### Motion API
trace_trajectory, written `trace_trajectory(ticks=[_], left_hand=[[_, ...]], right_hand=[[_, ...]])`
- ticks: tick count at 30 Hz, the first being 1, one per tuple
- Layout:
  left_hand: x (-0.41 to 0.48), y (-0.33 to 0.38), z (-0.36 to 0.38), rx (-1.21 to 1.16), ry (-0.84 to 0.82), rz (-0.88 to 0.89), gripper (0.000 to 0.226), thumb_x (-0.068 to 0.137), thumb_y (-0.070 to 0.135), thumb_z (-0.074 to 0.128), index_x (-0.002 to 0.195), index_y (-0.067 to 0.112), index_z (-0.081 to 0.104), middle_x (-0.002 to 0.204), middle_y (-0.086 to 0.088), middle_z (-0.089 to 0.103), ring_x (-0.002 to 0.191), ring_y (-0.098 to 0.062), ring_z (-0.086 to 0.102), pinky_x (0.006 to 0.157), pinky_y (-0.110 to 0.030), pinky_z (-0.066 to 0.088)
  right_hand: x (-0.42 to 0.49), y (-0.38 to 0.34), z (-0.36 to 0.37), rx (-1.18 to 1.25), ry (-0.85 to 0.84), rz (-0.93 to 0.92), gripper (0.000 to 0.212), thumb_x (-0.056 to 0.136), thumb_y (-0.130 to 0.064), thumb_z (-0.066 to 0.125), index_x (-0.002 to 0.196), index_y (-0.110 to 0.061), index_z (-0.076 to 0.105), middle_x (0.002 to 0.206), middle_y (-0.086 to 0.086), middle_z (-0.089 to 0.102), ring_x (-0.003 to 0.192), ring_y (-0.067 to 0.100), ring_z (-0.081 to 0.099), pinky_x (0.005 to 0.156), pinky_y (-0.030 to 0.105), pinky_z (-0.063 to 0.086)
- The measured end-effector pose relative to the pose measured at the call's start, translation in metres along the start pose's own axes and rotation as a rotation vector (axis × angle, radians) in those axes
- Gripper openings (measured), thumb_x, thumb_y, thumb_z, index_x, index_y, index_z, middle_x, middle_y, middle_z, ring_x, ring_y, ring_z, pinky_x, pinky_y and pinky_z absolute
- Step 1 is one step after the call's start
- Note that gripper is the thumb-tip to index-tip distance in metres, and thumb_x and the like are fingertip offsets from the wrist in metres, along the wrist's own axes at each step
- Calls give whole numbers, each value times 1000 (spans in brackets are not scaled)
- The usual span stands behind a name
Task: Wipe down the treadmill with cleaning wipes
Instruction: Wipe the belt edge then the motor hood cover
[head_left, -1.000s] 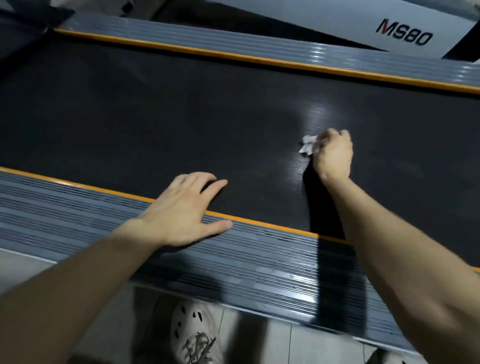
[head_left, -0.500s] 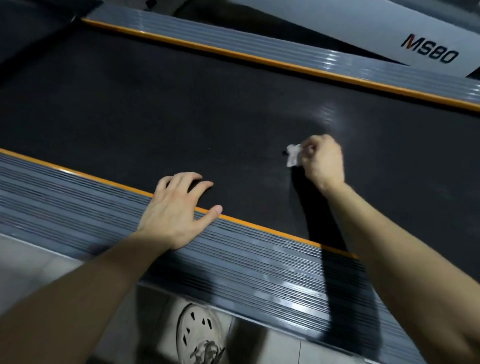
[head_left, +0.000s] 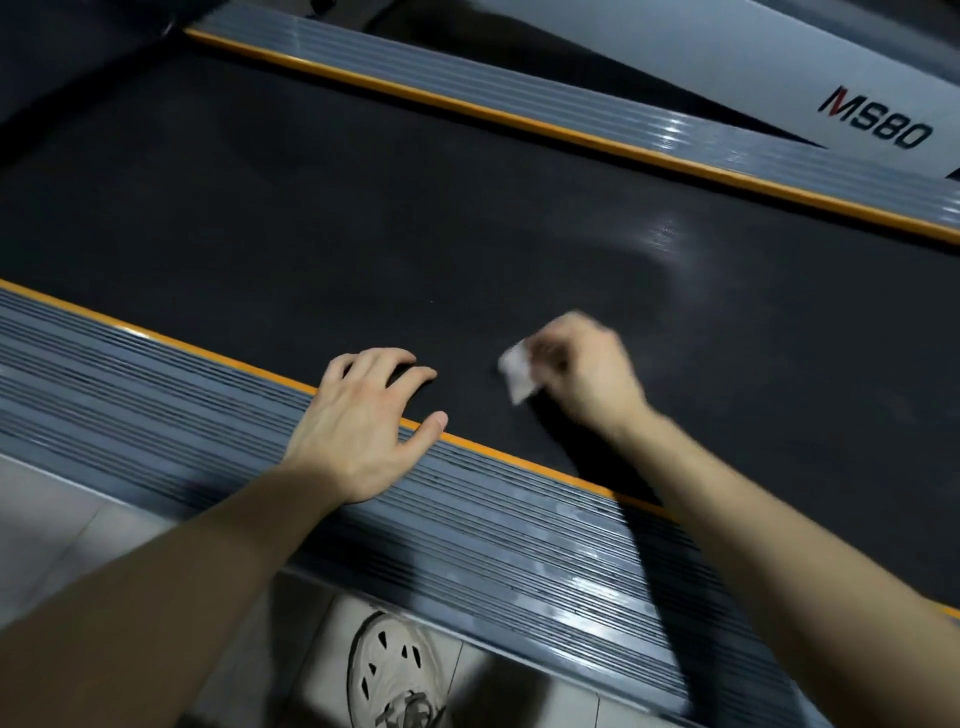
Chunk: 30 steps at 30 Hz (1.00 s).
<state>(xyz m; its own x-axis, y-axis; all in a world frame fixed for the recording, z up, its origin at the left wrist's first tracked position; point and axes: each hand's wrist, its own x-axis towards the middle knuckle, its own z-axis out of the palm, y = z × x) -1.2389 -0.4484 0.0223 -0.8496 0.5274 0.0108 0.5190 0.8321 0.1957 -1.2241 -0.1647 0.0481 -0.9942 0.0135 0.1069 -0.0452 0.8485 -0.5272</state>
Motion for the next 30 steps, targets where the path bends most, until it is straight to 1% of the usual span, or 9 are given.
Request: trace_trajectory(ticks=[2, 4, 10, 14, 16, 18, 23, 28, 30], left_hand=[[0, -1, 1, 6, 8, 3, 66, 103, 69, 33, 153, 30, 53, 153, 7, 46, 146, -15, 38, 127, -45, 27], [0, 0, 2, -2, 18, 6, 65, 104, 67, 34, 152, 28, 54, 153, 6, 47, 146, -14, 38, 127, -45, 27], [0, -4, 0, -47, 15, 36, 66, 105, 67, 35, 152, 25, 55, 151, 4, 49, 145, -16, 41, 126, -45, 29], [5, -30, -16, 25, 69, 54, 58, 105, 60, 39, 140, 22, 65, 137, 4, 60, 130, -20, 52, 120, -44, 36], [2, -50, -15, 78, 88, -11, 60, 105, 60, 37, 140, 22, 66, 140, 1, 61, 133, -22, 52, 120, -48, 35], [-5, -56, -9, 65, 64, -99, 64, 105, 62, 31, 144, 24, 63, 147, 1, 57, 139, -23, 49, 119, -50, 35], [-3, -54, -9, 15, 85, -135, 58, 102, 61, 38, 142, 26, 62, 144, 5, 55, 137, -21, 48, 116, -47, 39], [-3, -56, -9, 22, 65, -136, 59, 101, 62, 36, 142, 29, 63, 143, 8, 54, 137, -19, 48, 117, -46, 39], [-2, -57, -9, 32, 67, -132, 59, 101, 61, 35, 142, 28, 62, 143, 8, 54, 137, -19, 48, 116, -46, 39]], right_hand=[[-25, -27, 20, 78, -269, -315, 21, 88, -13, 77, 105, -23, 81, 105, -6, 68, 97, 9, 66, 89, 20, 49], [-14, -21, 19, 57, -296, -375, 21, 87, -13, 76, 105, -24, 82, 102, -6, 67, 95, 9, 66, 87, 20, 50], [48, 20, -8, -155, 338, 453, 34, 89, -26, 53, 106, -11, 78, 109, 16, 65, 100, 38, 66, 78, 30, 42], [-3, -61, 40, 63, -186, -229, 22, 88, -12, 72, 106, -20, 81, 102, 1, 67, 95, 17, 66, 88, 29, 53], [-8, -67, 40, 58, -292, -419, 24, 88, -8, 75, 107, -22, 82, 101, -2, 67, 95, 12, 65, 88, 23, 50], [19, -31, 25, -98, -154, -286, 19, 89, -16, 74, 105, -23, 82, 100, 1, 66, 97, 18, 66, 83, 29, 49], [49, 33, -13, -201, 390, 535, 31, 102, -36, 60, 105, -11, 79, 112, 18, 63, 94, 35, 64, 81, 34, 46], [5, -64, 45, 25, -155, -228, 14, 98, -25, 72, 106, -26, 84, 100, -3, 64, 90, 12, 63, 80, 25, 49], [6, -66, 47, 52, -226, -347, 24, 94, -14, 74, 113, -26, 83, 104, -7, 63, 95, 10, 63, 84, 21, 49]])
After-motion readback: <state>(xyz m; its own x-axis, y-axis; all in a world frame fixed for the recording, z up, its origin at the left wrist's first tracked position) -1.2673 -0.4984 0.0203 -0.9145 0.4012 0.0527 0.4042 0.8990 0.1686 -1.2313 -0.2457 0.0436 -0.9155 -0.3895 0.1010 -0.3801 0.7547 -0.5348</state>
